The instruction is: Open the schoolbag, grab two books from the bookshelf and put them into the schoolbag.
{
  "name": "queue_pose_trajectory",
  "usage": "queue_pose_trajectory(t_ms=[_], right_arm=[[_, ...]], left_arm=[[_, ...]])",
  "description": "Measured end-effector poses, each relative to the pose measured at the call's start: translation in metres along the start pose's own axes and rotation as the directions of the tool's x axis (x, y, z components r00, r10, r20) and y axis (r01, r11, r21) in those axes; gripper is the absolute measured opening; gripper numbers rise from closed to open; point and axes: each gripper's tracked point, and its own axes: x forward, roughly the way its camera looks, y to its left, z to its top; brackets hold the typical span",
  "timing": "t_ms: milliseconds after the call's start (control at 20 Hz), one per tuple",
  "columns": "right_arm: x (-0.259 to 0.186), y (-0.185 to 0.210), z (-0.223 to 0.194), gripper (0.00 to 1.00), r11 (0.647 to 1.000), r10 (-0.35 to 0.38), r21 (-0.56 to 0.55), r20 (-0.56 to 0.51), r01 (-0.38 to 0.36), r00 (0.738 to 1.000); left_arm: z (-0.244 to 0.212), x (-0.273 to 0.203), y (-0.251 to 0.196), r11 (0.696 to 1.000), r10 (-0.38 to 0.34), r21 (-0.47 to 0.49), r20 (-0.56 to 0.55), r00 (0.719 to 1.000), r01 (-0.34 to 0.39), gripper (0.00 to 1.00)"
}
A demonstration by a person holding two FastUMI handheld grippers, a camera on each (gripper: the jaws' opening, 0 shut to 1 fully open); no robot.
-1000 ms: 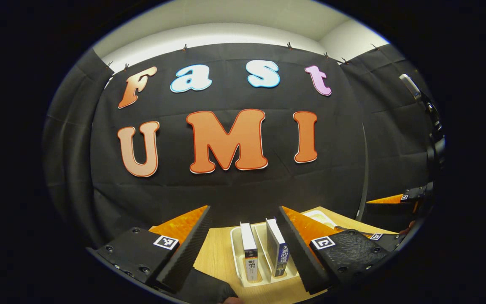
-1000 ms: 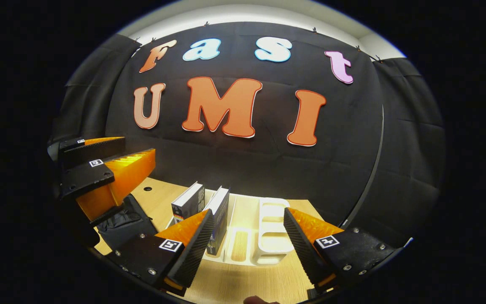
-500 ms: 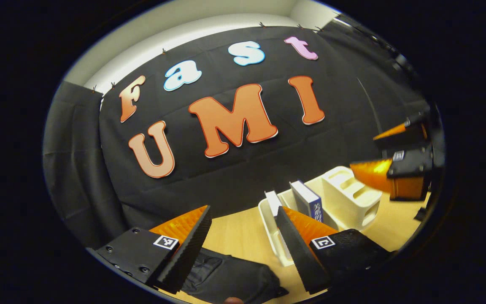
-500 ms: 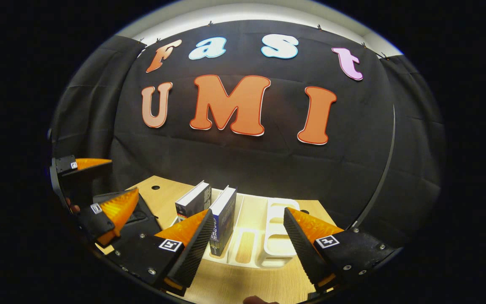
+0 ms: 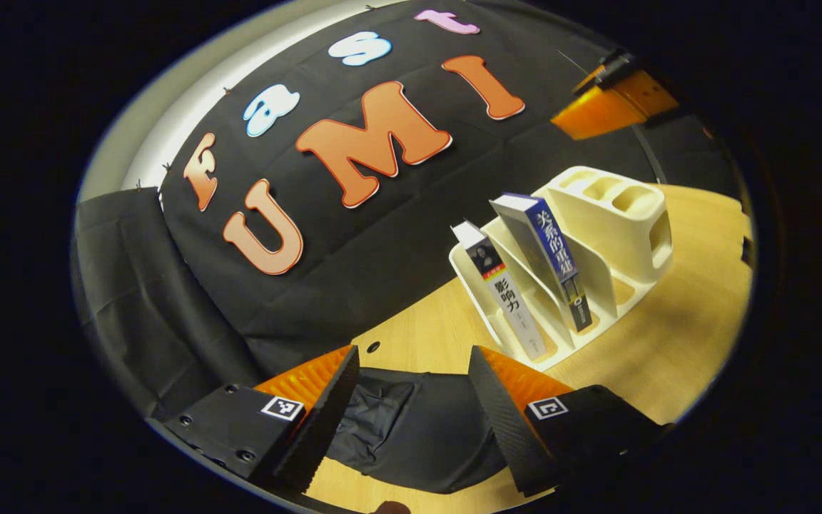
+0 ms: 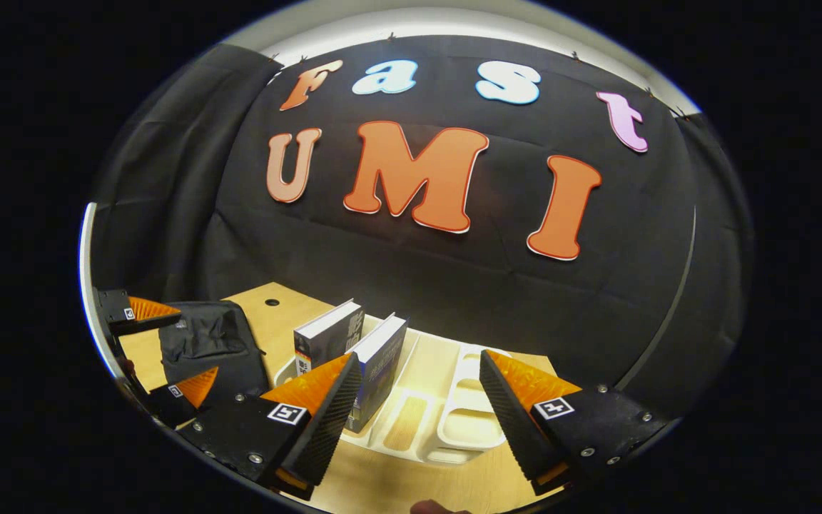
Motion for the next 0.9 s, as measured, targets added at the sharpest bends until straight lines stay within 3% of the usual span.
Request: queue_pose_trajectory(t_ms=[300,550,800,900], right_arm=[[0.006,-0.011,0.002,0.99,0.999,-0.032,0.017,0.003,0.032,0.999],[0.003,-0.023,0.005,0.99,0.998,-0.066,0.022,0.008,0.066,0.998],[0.004,-0.032,0.004,1.00,0.996,-0.087,0.032,0.007,0.087,0.996],[0.006,-0.035,0.004,0.99,0.995,-0.091,0.031,0.011,0.091,0.996]], left_arm=[[-0.064,0.011,-0.041,0.982,-0.066,0.171,-0.097,0.993,0.082,0.98],[-0.110,0.018,-0.061,0.961,-0.094,0.238,-0.201,0.975,0.142,0.98],[-0.141,0.028,-0.063,0.954,-0.053,0.272,-0.256,0.965,0.124,0.96],[-0.142,0.034,-0.058,0.954,-0.010,0.289,-0.247,0.969,0.084,0.96]])
